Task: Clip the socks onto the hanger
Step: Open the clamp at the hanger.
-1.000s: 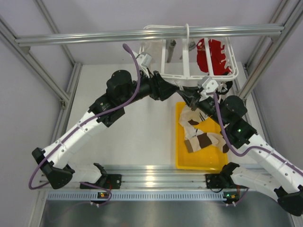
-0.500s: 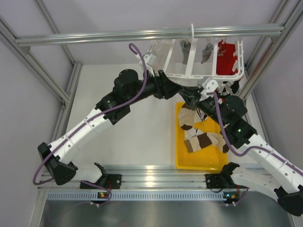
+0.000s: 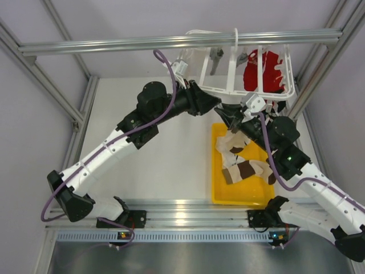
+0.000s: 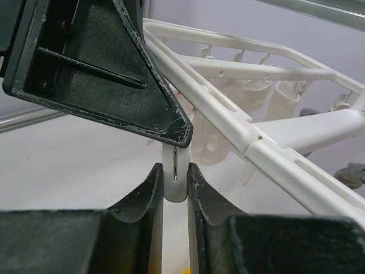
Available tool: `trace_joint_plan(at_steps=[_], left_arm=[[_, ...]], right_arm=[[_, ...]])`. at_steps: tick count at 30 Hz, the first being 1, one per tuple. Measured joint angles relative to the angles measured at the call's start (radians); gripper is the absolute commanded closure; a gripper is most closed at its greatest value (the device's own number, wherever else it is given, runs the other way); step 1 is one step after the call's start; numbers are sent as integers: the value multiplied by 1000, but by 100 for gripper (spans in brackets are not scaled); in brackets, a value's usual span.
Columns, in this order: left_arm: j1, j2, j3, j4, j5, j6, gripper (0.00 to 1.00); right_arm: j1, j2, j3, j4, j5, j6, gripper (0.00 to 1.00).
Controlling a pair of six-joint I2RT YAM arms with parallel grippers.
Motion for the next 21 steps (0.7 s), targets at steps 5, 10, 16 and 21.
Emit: trace_joint_plan(at_steps=[5, 10, 16, 21], left_arm=[[0, 11, 10, 1, -1, 3, 78], [3, 15, 18, -10, -13, 13, 99], [6, 17, 18, -19, -26, 21, 100], [11, 17, 18, -20, -35, 33, 100]], right_arm=[[0, -2, -3, 2, 5, 0, 100], [-1, -6, -3, 0, 14, -1, 76], [1, -22, -2, -68, -13, -6, 36], [0, -54, 8, -235, -49, -35, 30]])
